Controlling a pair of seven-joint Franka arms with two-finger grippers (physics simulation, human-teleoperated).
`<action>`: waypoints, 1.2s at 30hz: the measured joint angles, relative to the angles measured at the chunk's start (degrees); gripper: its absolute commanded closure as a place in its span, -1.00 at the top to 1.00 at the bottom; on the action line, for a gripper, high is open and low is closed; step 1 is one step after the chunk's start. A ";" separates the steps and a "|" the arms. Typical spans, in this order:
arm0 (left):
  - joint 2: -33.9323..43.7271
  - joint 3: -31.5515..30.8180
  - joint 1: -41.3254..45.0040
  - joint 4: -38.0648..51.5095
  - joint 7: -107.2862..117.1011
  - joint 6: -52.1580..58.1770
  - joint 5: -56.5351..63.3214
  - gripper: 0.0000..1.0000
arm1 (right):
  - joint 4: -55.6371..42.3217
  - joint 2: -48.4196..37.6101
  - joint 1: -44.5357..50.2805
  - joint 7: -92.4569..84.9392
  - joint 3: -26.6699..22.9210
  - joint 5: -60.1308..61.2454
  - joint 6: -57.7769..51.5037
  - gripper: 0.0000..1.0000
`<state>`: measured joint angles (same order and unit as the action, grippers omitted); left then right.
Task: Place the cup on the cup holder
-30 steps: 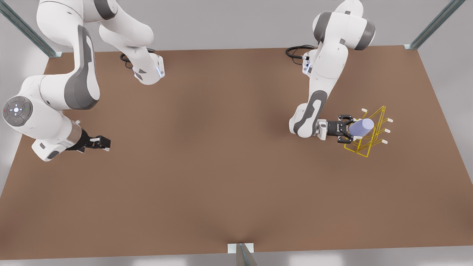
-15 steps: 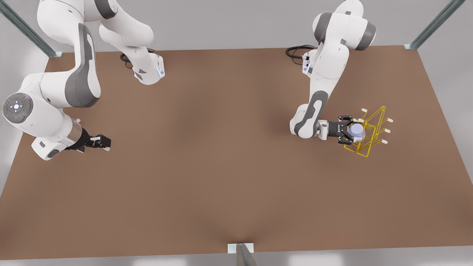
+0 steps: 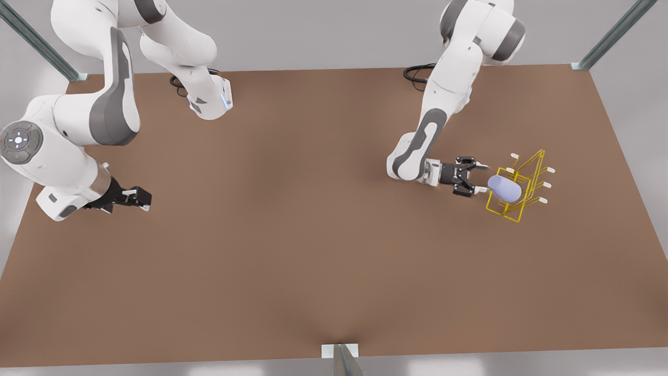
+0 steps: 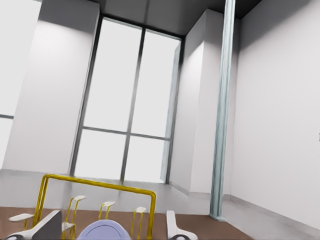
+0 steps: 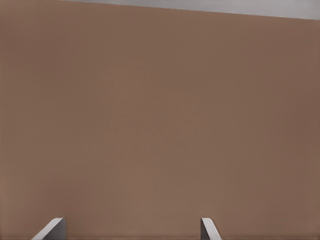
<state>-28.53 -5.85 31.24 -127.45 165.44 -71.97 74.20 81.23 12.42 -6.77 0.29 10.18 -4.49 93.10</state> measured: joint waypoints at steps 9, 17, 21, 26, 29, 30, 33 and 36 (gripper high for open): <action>8.37 -14.95 -8.47 45.98 -13.52 -1.14 -33.56 1.00 | 0.39 0.63 -0.50 -0.01 -0.09 -0.14 -0.20 1.00; 4.13 -2.80 -27.80 59.59 -53.66 -4.61 -62.84 1.00 | 0.35 -0.61 -0.25 0.01 0.03 -0.20 -1.25 1.00; 11.58 0.97 -29.58 48.06 -74.79 -8.00 -69.43 1.00 | 0.25 -0.56 -0.23 0.00 1.11 -0.15 -1.39 1.00; 11.69 1.63 -28.48 46.12 -94.63 -12.49 -72.24 1.00 | 0.29 -0.52 -0.04 -0.02 2.57 -0.17 -1.63 1.00; 11.03 1.63 -28.17 46.56 -104.15 -13.70 -72.72 1.00 | 0.35 -0.47 -0.63 -0.03 2.61 -0.19 -1.75 1.00; 10.73 1.64 -28.06 46.77 -106.97 -13.97 -72.81 1.00 | 0.35 -0.48 -0.65 -0.03 2.62 -0.19 -1.80 1.00; 10.47 1.50 -27.92 47.04 -114.55 -14.52 -72.97 1.00 | 0.43 -0.48 -0.37 -0.04 2.62 -0.20 -1.92 1.00; 10.59 1.41 -27.91 47.09 -120.97 -14.82 -73.04 1.00 | 0.44 -0.33 0.02 -0.05 2.67 -0.20 -1.95 1.00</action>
<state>-17.94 -4.44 3.33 -80.35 44.47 -86.79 1.17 81.68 12.09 -6.76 0.24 12.85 -4.69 91.15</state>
